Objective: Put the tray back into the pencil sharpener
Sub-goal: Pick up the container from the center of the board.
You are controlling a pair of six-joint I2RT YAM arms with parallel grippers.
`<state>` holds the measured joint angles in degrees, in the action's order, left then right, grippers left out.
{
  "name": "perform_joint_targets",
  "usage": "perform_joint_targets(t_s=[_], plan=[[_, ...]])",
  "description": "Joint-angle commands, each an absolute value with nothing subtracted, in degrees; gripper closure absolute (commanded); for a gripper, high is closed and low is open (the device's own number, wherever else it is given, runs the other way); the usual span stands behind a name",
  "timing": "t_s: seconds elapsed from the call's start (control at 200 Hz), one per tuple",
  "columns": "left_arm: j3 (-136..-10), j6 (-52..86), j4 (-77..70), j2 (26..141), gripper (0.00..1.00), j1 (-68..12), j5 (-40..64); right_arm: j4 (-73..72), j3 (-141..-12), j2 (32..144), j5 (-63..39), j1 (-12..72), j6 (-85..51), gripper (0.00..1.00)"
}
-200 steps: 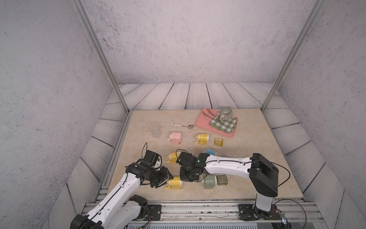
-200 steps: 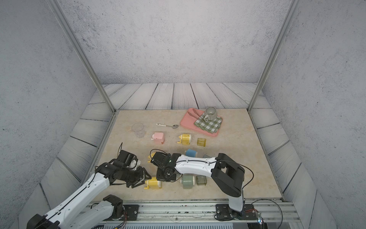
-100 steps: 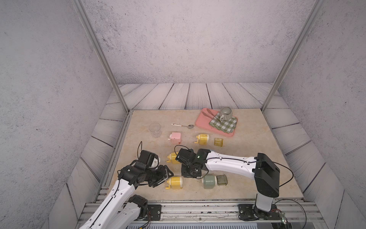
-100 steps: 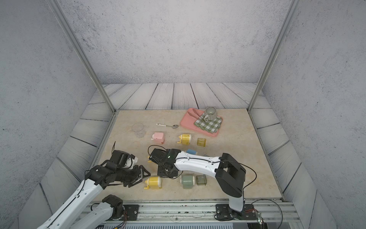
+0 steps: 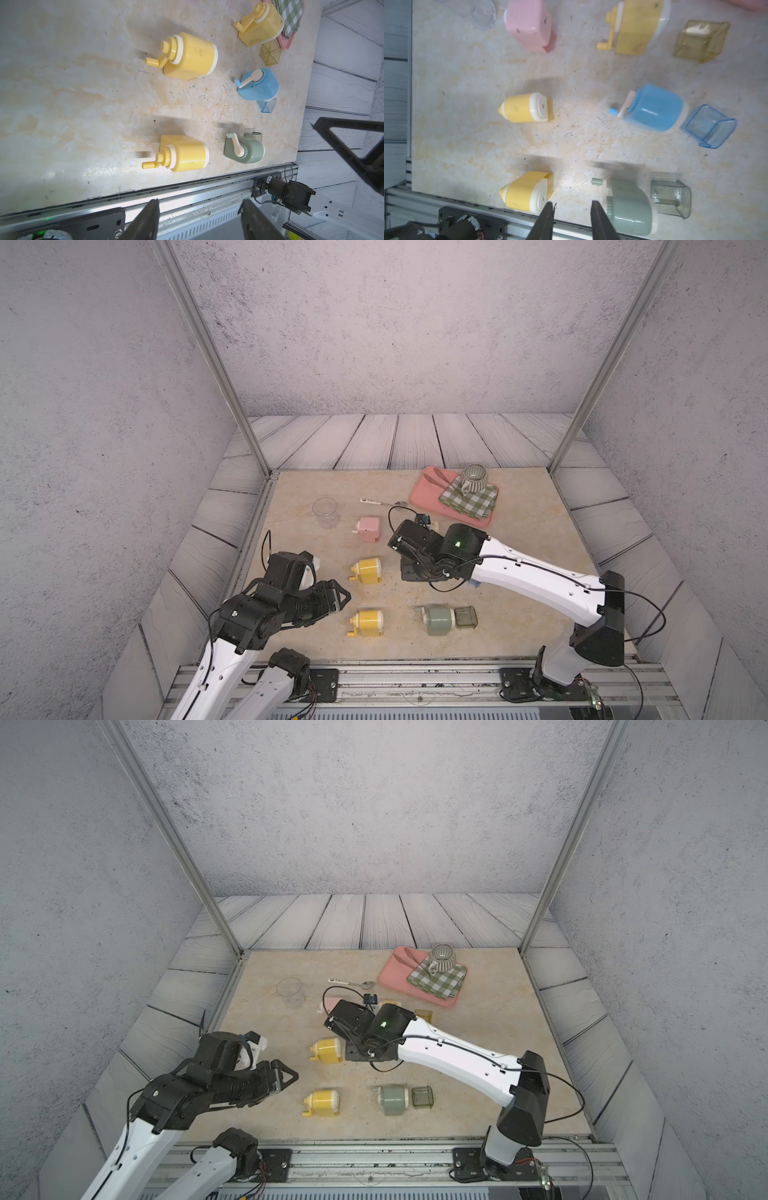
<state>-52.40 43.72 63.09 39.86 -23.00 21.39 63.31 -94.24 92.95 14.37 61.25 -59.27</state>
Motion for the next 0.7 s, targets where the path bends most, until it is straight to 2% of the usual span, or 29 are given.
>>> perform_joint_targets(t_s=[0.0,0.28,0.545,0.696], plan=[[-57.5,40.7,63.4,44.2,0.35,-23.3,18.6,68.9,-94.5,90.8,13.2,54.6,-53.8,0.65],[-73.8,37.1,61.3,64.5,0.38,-23.5,20.5,70.0,-94.2,88.7,9.2,38.8,-40.7,0.64],[-89.4,35.3,60.7,81.8,0.38,-26.1,18.1,62.9,-88.4,90.0,3.1,30.3,-36.0,0.64],[-97.1,34.9,60.7,90.4,0.35,-27.1,17.4,61.5,-87.2,92.3,-0.3,25.6,-33.9,0.63]])
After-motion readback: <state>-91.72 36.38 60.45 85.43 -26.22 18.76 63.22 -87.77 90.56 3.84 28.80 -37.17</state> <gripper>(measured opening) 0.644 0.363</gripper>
